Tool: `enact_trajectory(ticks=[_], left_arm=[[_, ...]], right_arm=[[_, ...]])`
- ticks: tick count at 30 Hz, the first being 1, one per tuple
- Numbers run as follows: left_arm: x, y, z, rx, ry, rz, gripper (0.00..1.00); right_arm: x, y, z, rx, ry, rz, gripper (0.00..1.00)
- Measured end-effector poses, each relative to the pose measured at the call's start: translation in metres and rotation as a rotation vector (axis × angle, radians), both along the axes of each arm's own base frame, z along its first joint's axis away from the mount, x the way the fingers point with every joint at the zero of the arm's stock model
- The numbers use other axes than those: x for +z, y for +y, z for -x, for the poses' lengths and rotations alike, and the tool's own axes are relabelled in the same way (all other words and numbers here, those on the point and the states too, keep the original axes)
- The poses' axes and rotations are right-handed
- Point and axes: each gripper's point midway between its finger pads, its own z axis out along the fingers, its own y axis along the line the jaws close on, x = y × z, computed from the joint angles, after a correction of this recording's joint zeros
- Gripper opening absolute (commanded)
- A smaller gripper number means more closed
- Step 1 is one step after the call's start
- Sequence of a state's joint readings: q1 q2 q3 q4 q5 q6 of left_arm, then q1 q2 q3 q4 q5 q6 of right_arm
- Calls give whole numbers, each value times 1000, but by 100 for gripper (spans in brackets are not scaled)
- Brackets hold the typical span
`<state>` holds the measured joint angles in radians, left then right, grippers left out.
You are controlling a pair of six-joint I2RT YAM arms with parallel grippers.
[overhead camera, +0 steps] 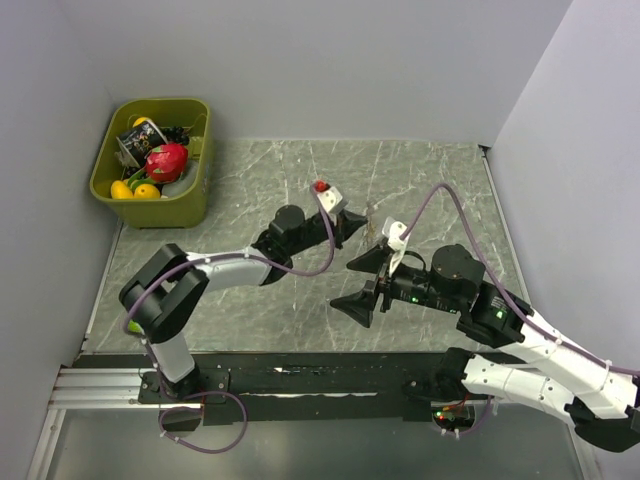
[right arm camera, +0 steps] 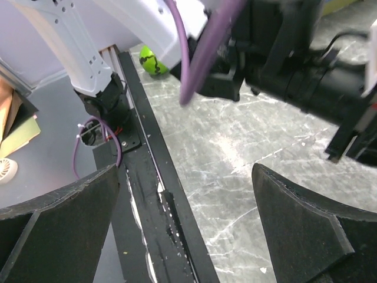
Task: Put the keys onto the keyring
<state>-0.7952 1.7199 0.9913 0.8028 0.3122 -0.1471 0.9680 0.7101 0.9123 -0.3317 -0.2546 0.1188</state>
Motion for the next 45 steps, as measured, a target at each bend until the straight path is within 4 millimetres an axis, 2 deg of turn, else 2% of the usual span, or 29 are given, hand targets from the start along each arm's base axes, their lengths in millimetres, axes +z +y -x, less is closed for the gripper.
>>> enact_trajectory(ticks=[2,5,8,13,15,18,22,23,26,33,38,43,45], left_arm=[[-23,5,0,12,17,-3,2],[-74,17,5,32,88,-41,7],[-89,28,12,46,99,-24,14],[-133,54,31,78,175,-94,24],[-141,63,37,94,191,-114,34],[-132,72,41,114,176,-104,46],[-104,79,40,142,128,-58,59],[-99,81,40,150,119,-47,84],[-89,85,42,158,104,-23,91],[-78,88,48,143,93,1,93],[-64,98,50,148,95,50,94],[-68,114,55,166,134,67,95],[-72,121,58,178,157,72,95]], right_arm=[[-4,1,-1,0,13,10,100],[-7,2,0,0,30,17,100],[-9,3,1,4,40,18,100],[-12,6,2,17,54,25,100],[-14,7,2,20,62,30,100],[-17,11,1,27,73,37,100],[-21,16,1,39,90,46,100],[-22,17,1,42,92,49,100],[-24,19,0,47,98,54,100],[-29,23,0,58,108,65,100],[-30,25,-1,61,111,69,100],[-32,30,-4,62,104,58,100],[-40,32,-5,61,112,64,100]])
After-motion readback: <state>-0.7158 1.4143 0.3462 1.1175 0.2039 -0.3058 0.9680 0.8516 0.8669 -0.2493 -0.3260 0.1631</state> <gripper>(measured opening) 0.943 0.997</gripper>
